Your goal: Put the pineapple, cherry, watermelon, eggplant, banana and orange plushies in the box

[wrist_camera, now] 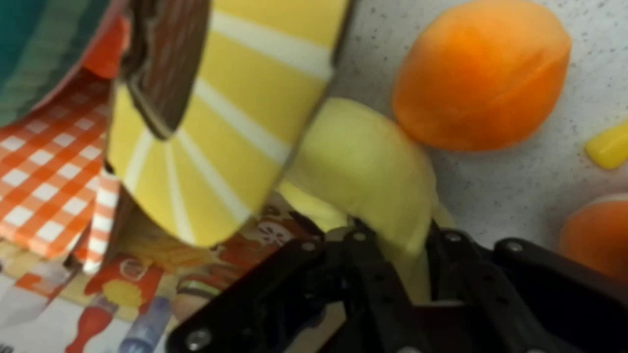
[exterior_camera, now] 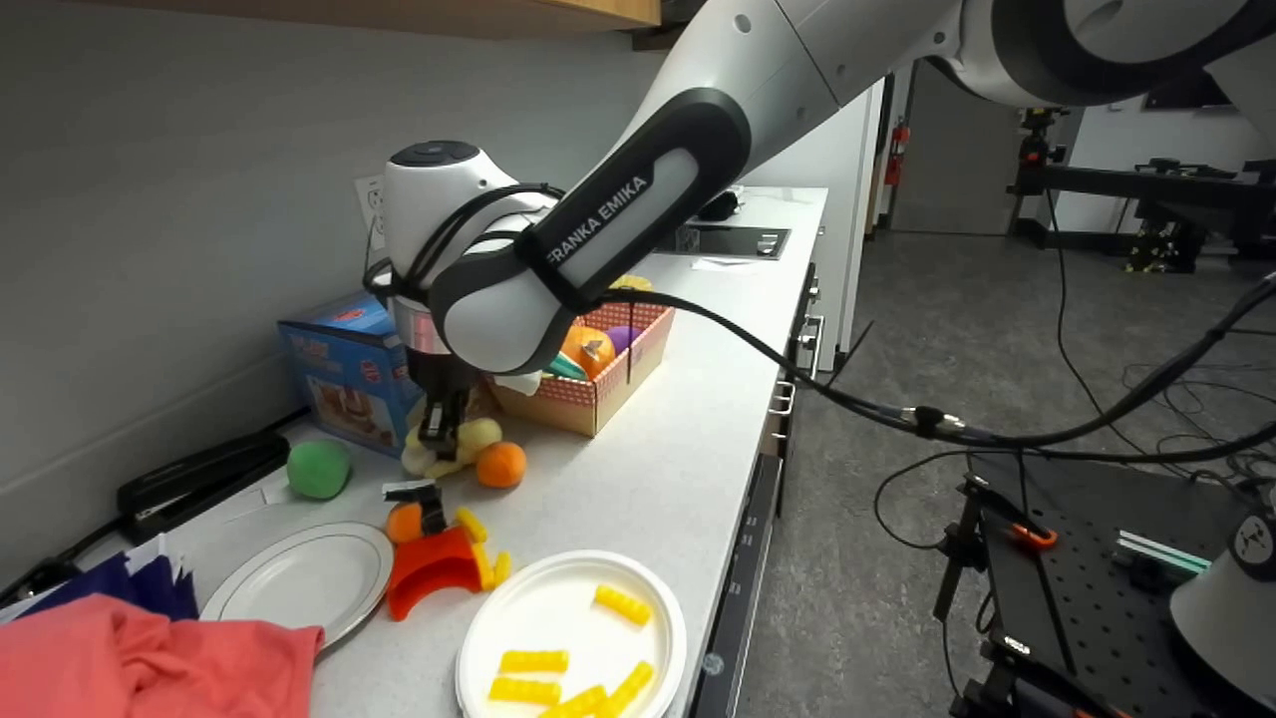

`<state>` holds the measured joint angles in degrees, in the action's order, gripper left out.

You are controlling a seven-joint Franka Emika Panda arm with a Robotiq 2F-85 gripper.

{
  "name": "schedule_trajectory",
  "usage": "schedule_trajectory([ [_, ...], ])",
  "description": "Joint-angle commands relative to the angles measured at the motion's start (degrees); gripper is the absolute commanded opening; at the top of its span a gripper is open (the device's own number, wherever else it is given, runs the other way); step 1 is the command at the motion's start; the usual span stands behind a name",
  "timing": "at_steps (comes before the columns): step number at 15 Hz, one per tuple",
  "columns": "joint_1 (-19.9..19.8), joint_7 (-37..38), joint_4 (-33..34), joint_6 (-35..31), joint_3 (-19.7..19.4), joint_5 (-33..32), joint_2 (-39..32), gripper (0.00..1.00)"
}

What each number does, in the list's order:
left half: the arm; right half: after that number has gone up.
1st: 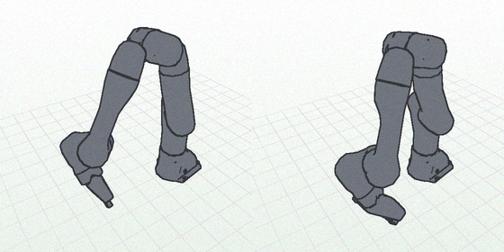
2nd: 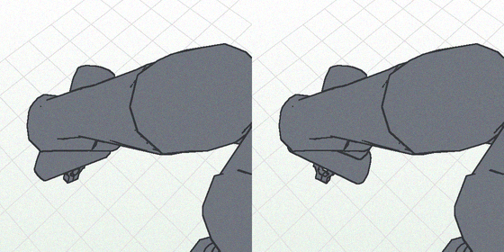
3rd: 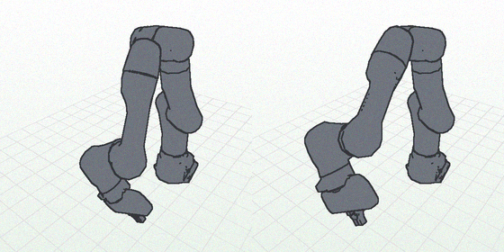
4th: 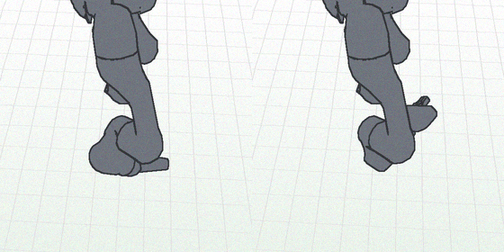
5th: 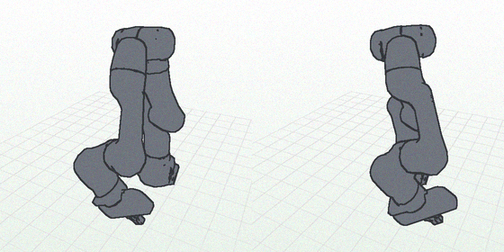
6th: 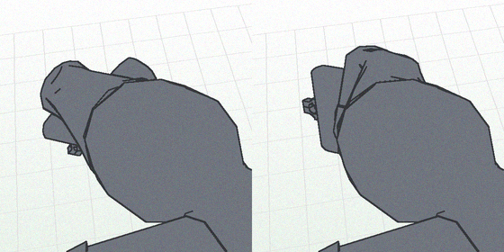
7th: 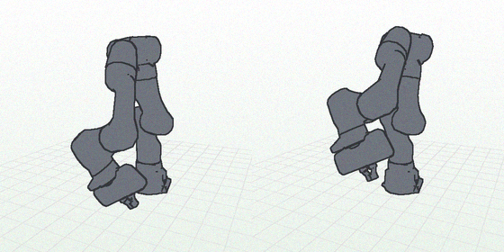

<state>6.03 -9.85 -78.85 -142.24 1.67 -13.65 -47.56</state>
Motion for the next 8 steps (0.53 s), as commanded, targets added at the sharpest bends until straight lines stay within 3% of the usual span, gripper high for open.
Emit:
schedule_trajectory([
  [1,1.03,-0.26,-2.86,-0.43,-0.88,-1.32,4.54,0.00],
  [8,0.18,1.47,-12.00,-3.93,-1.92,-1.82,15.33,0.03],
])
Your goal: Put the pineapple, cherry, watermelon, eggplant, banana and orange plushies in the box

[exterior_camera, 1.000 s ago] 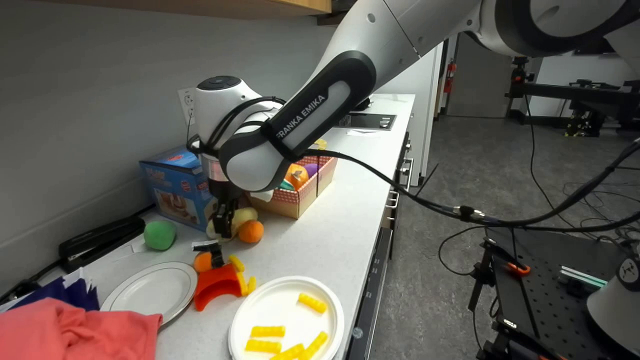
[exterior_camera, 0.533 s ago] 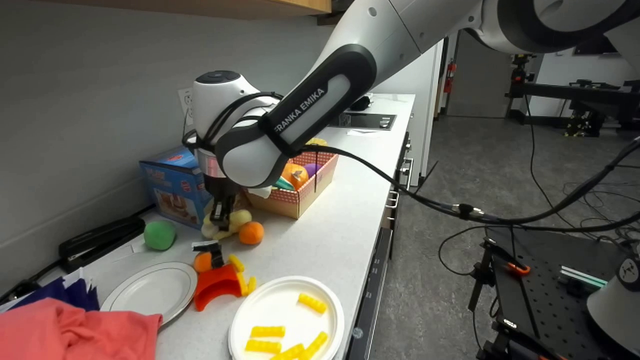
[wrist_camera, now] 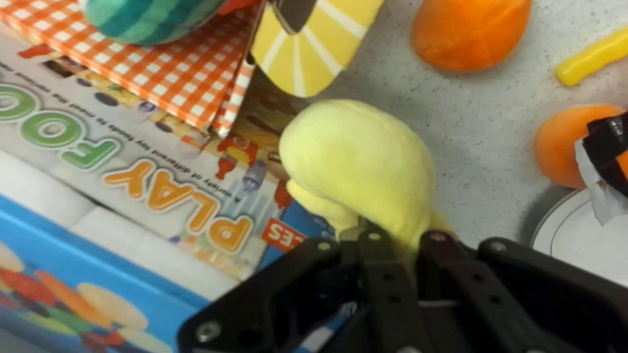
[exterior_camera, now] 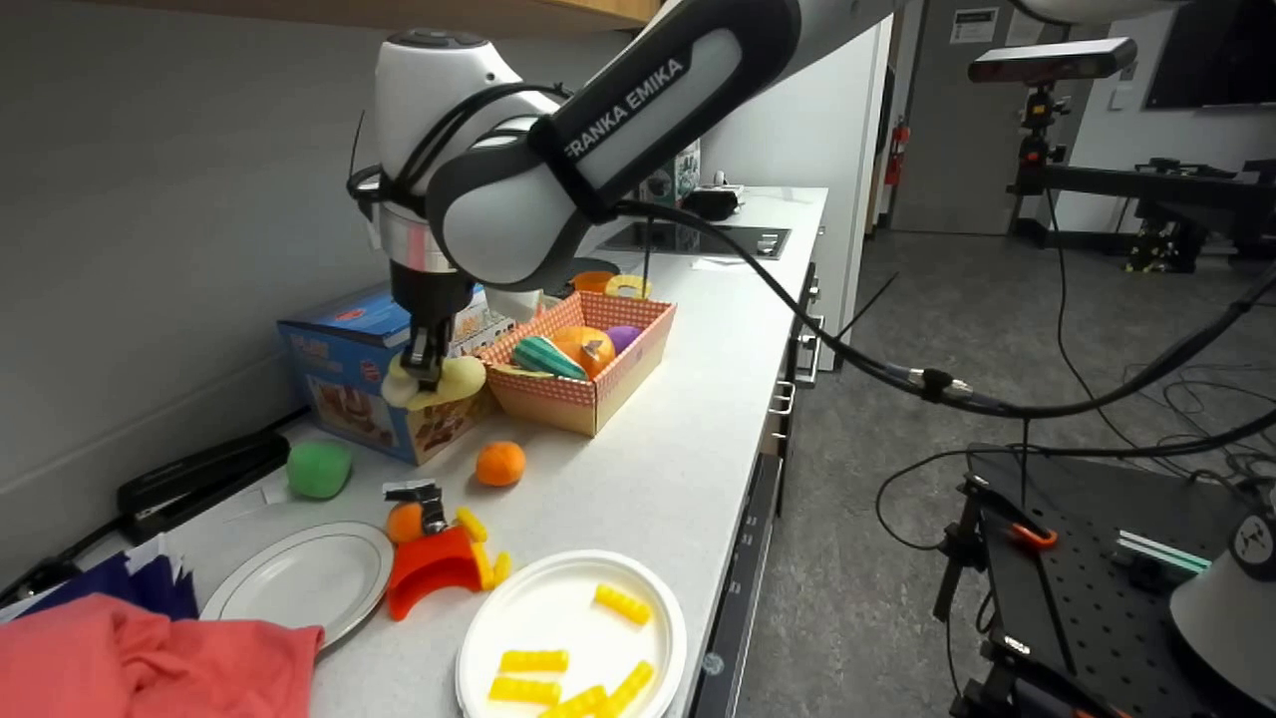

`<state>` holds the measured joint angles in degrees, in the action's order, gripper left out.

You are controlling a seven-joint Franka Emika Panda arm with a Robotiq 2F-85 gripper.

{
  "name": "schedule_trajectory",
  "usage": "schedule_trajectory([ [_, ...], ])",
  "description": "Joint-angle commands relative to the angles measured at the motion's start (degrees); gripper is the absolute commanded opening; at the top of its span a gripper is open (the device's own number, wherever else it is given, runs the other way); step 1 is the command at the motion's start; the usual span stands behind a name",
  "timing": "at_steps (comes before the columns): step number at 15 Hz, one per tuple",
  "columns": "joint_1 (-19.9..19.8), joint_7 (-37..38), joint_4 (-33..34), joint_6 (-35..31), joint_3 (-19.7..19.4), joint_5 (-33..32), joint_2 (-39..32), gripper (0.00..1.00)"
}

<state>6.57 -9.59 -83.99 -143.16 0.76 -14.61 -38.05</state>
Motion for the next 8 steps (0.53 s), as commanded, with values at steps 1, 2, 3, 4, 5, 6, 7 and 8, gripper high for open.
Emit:
schedule_trajectory([
  [1,-0.54,1.71,-8.45,-3.97,-1.44,-0.93,7.12,0.03],
  [2,-0.85,2.17,-10.00,-4.79,-1.81,-0.81,8.28,0.03],
  [3,-0.97,3.14,-11.40,-5.79,-2.59,-1.01,9.13,0.03],
  [4,-1.38,3.77,-12.77,-6.68,-3.13,-0.83,9.82,0.03],
  [5,-1.48,4.71,-14.05,-7.51,-3.95,-1.07,10.43,0.03],
  [6,-1.49,5.99,-15.41,-8.25,-5.00,-1.45,10.99,0.03],
  [7,-1.76,6.91,-16.73,-9.04,-5.70,-1.33,11.40,0.03],
  [8,-1.75,8.19,-18.01,-10.03,-6.72,-1.65,11.80,0.03],
])
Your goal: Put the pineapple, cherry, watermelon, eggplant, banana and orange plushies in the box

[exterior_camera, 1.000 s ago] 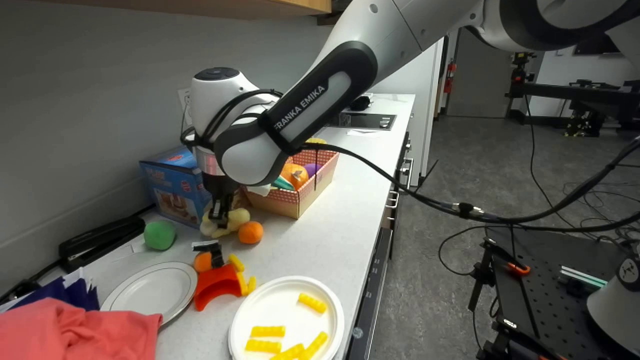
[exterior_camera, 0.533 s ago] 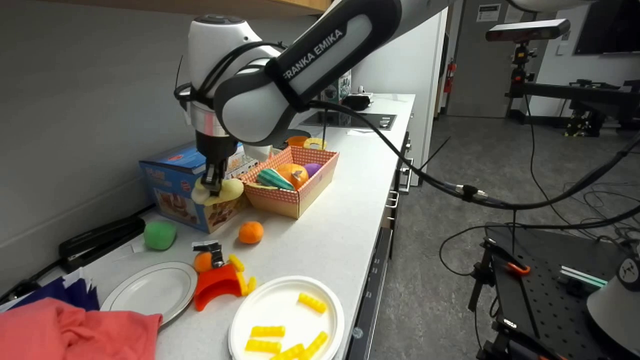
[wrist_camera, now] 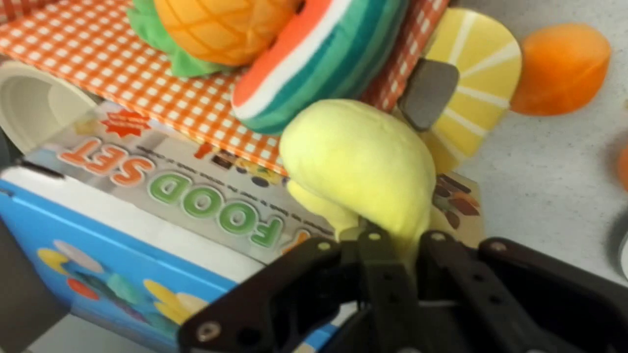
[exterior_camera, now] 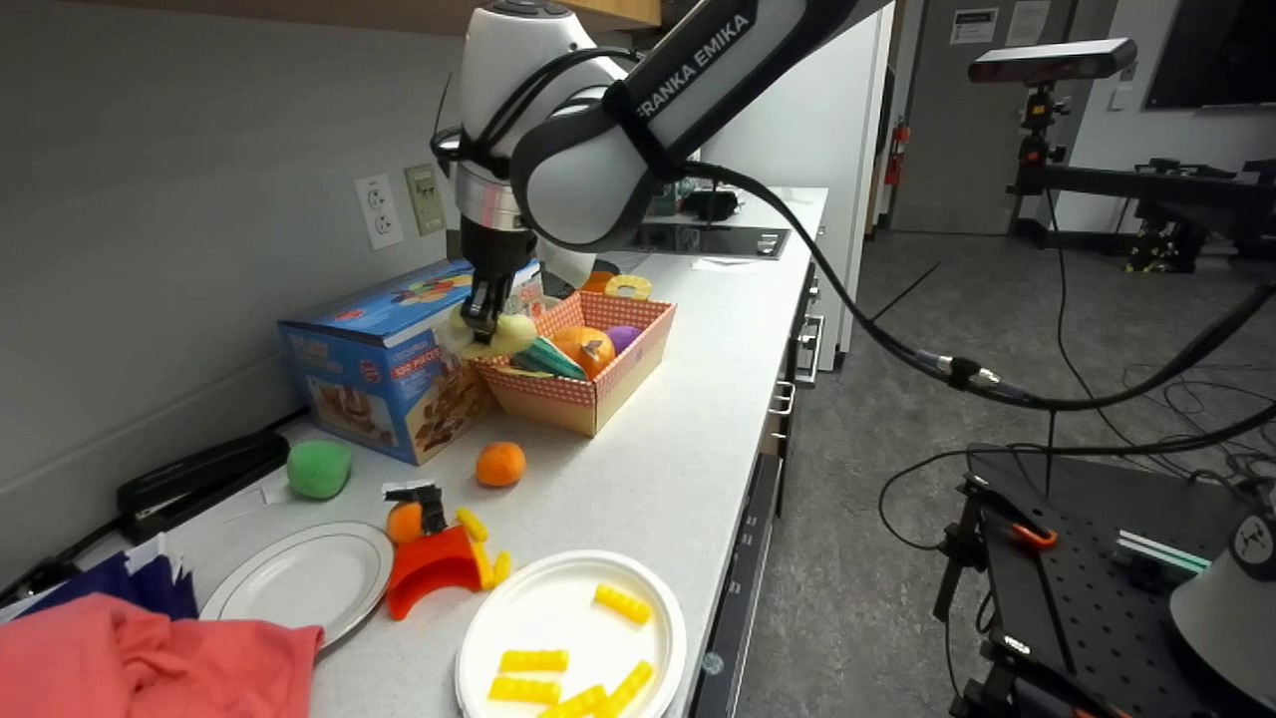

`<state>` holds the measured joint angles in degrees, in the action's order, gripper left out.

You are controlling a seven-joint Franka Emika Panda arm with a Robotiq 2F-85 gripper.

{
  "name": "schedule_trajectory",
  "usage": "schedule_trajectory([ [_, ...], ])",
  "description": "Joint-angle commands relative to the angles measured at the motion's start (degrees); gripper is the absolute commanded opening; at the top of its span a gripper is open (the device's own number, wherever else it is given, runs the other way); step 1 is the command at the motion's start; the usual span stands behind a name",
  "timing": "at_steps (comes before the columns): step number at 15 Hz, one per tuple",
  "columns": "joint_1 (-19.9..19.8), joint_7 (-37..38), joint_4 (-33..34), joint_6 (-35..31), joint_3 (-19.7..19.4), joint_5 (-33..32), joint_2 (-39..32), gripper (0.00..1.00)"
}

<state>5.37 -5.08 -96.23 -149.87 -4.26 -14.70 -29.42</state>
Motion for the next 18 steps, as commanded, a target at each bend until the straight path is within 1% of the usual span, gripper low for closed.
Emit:
schedule_trajectory([
  [1,-0.20,5.77,-6.94,-4.56,-3.27,-2.41,3.38,0.03],
  [3,1.63,12.18,-8.47,-7.33,-7.75,-6.21,3.23,0.03],
  [6,3.61,20.45,-10.17,-9.61,-12.64,-10.31,3.37,0.03],
  [7,4.11,22.44,-10.59,-9.99,-13.70,-11.02,3.49,0.03],
  [8,4.86,24.39,-10.99,-10.13,-14.86,-11.88,3.68,0.36],
  [9,5.47,25.95,-11.23,-10.05,-15.68,-12.58,3.89,0.38],
  [10,5.62,26.95,-10.78,-10.18,-15.93,-12.69,3.27,0.44],
  [11,5.70,27.45,-10.92,-10.33,-15.83,-12.55,3.36,0.52],
  [13,6.35,28.56,-10.69,-10.46,-16.15,-12.72,3.08,0.66],
  [16,7.90,30.18,-11.27,-11.66,-17.07,-14.08,4.01,0.90],
  [17,8.62,30.80,-11.57,-12.60,-17.58,-14.98,4.47,0.96],
  [18,9.46,31.52,-11.94,-13.46,-18.20,-15.97,4.97,1.00],
])
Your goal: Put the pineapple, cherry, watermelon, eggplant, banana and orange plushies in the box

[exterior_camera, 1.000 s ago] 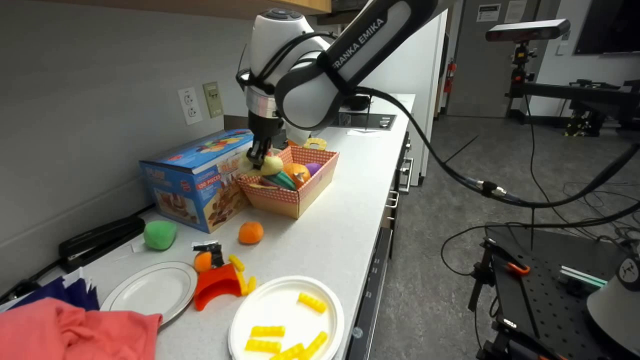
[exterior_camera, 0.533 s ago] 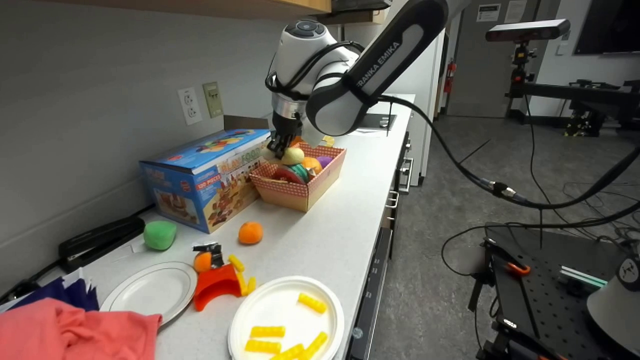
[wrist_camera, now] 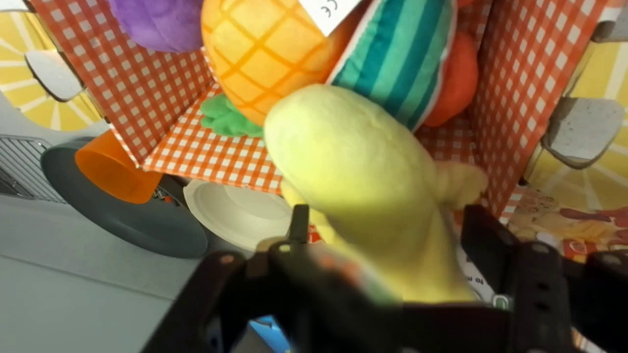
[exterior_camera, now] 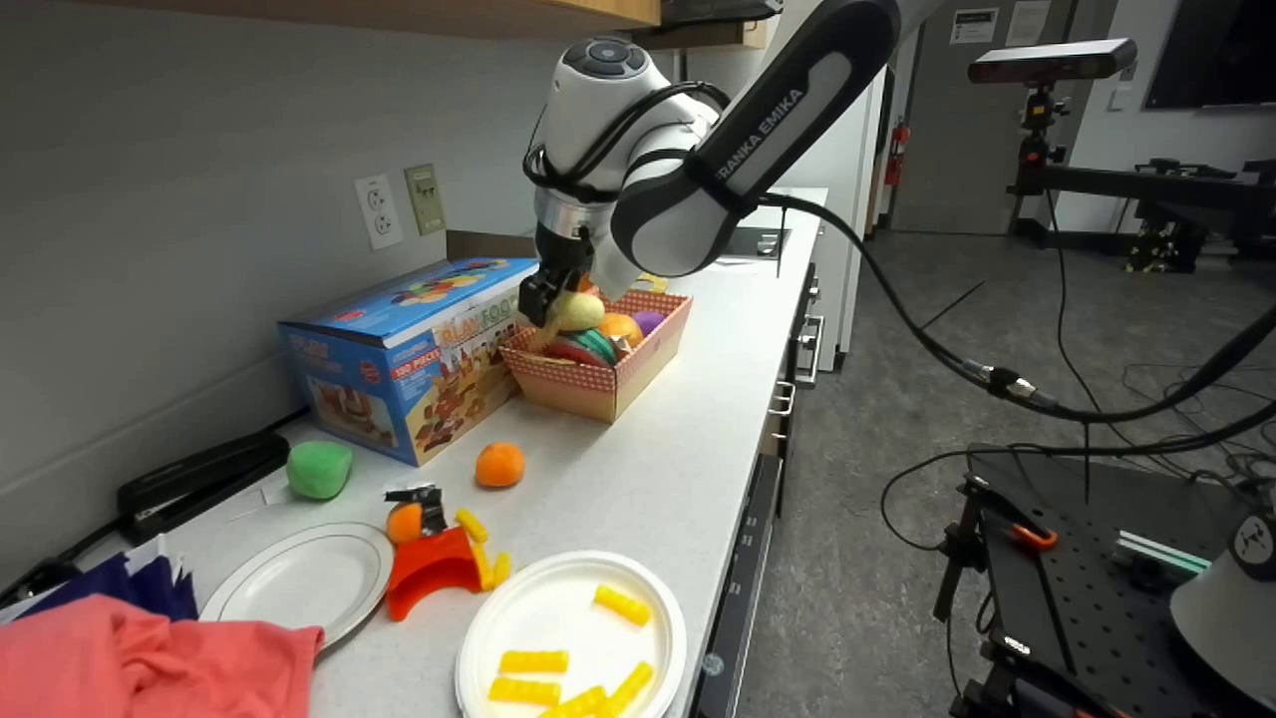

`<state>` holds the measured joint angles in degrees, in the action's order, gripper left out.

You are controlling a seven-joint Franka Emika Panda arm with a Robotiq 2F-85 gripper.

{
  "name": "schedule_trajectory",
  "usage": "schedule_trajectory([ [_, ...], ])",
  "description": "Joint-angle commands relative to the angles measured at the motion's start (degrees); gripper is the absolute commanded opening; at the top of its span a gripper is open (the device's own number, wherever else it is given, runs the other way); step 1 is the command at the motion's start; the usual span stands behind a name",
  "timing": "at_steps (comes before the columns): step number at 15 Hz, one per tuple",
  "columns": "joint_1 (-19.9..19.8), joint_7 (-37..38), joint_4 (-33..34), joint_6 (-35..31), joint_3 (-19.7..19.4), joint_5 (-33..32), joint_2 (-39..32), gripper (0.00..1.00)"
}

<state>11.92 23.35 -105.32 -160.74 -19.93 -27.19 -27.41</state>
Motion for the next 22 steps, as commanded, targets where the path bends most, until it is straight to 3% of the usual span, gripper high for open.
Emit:
schedule_trajectory([
  [1,3.96,4.09,-3.22,-3.64,-3.31,-4.84,3.44,1.00],
  [3,5.92,5.55,-3.93,-5.55,-4.56,-7.59,4.72,1.00],
  [5,5.45,3.22,-5.96,-8.36,-1.93,-6.82,6.77,1.00],
  [8,0.98,-5.36,-9.82,-11.91,7.94,-0.35,8.58,1.00],
  [10,-2.35,-12.26,-11.17,-12.34,15.38,7.31,7.88,1.00],
  [13,-10.82,-22.78,-9.27,-9.43,28.65,18.61,4.61,1.00],
  [15,-13.86,-26.00,-7.39,-6.44,32.24,21.88,3.70,1.00],
  [16,-11.98,-26.49,-6.79,-4.67,29.70,22.99,4.02,1.00],
  [17,-9.35,-24.27,-9.23,-8.04,27.79,21.79,4.54,1.00],
  [22,-10.27,-25.56,-7.78,-5.77,27.78,22.71,4.41,1.00],
])
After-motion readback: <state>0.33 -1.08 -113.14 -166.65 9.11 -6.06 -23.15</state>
